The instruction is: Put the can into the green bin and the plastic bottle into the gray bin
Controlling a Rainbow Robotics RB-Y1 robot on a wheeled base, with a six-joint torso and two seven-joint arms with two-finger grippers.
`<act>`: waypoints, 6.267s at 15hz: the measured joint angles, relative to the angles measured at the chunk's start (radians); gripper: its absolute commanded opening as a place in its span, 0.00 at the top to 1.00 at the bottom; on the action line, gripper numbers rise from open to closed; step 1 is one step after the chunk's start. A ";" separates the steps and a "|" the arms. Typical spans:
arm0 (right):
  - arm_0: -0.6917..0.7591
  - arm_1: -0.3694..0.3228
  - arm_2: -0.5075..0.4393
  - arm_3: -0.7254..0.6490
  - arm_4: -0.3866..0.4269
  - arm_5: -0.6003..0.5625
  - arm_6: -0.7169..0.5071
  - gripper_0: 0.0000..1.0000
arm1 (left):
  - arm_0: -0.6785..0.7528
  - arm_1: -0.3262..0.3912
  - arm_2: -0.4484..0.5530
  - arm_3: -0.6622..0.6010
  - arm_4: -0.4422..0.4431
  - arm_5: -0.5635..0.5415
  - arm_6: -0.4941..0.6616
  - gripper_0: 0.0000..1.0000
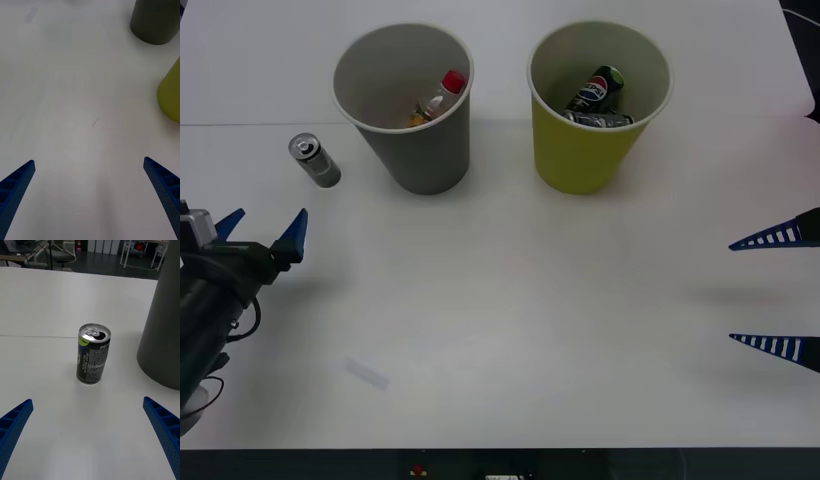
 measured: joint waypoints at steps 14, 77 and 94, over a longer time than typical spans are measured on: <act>0.000 0.000 0.000 0.000 0.000 0.000 0.000 0.00 | -0.370 -0.098 0.062 0.510 0.181 -0.196 -0.308 0.00; 0.000 0.000 0.000 0.000 0.000 0.000 0.000 0.00 | 0.002 0.125 0.493 -0.641 -0.854 -1.162 1.401 1.00; 0.000 0.000 0.000 0.000 0.000 0.000 0.000 0.00 | -0.473 0.165 0.158 -0.784 -1.039 -1.374 1.583 1.00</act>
